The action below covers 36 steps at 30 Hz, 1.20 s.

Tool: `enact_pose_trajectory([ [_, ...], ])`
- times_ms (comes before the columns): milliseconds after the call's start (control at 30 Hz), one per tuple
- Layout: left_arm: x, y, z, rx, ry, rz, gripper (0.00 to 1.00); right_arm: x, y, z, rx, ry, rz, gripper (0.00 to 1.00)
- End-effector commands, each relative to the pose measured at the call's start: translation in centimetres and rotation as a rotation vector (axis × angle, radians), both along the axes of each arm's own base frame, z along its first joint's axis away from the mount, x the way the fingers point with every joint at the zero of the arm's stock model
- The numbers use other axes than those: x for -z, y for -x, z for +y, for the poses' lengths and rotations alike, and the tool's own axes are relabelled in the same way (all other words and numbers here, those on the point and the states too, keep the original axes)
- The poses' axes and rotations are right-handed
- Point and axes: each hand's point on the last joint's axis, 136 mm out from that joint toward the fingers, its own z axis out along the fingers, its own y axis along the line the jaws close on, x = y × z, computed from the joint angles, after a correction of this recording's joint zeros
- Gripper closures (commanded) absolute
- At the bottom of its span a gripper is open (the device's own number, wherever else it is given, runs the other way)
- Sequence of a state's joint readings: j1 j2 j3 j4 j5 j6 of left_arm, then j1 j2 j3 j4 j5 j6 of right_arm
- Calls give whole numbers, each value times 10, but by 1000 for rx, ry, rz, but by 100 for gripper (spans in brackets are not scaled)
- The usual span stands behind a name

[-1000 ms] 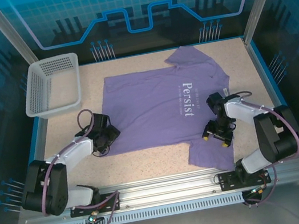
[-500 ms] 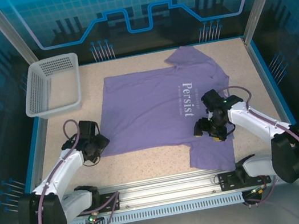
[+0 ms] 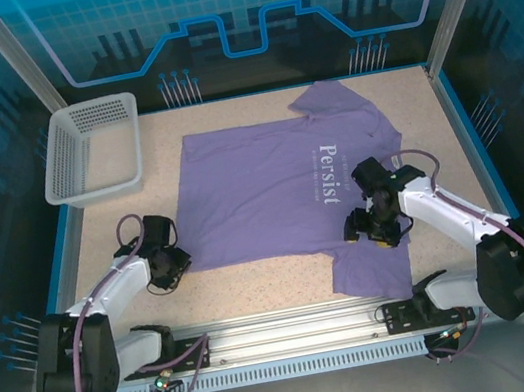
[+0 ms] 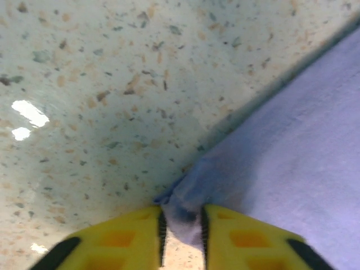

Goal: Fold and stack the t-shirts

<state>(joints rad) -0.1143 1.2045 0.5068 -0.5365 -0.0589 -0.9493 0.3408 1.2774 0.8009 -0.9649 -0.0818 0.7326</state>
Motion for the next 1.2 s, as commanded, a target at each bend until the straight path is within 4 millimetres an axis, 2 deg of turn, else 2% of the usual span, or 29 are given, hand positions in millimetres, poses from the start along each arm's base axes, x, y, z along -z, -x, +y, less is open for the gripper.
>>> enact_pose_trajectory([
  [0,2,-10,-3,-6,17,-18,85,3,23,-19,99,77,130,35],
  [100,0,-11,-2,-1,6,-28,96,5,41,-26,191,84,179,37],
  [167,-3,-14,-2,1,2,-42,100,7,52,-24,250,54,186,39],
  [233,-7,-17,-4,9,2,-60,100,9,56,-15,295,-14,187,42],
  [300,-11,-22,-7,16,2,-79,100,12,53,0,280,-96,178,45],
  [533,-22,-35,-17,40,5,-127,100,34,64,22,134,-61,301,44],
  [733,-29,-40,-16,33,-7,-158,100,56,67,30,112,17,335,46],
  [833,-32,-42,-16,29,-5,-179,100,71,70,33,126,28,344,53],
  [900,-33,-43,-16,26,-2,-186,100,77,72,32,131,49,345,67],
  [933,-35,-44,-16,26,-3,-191,100,80,71,33,130,50,338,78],
  [967,-35,-44,-16,30,-2,-191,100,80,70,33,128,53,327,84],
  [1167,-44,-47,-13,49,-34,-201,100,62,59,22,101,122,230,87],
])
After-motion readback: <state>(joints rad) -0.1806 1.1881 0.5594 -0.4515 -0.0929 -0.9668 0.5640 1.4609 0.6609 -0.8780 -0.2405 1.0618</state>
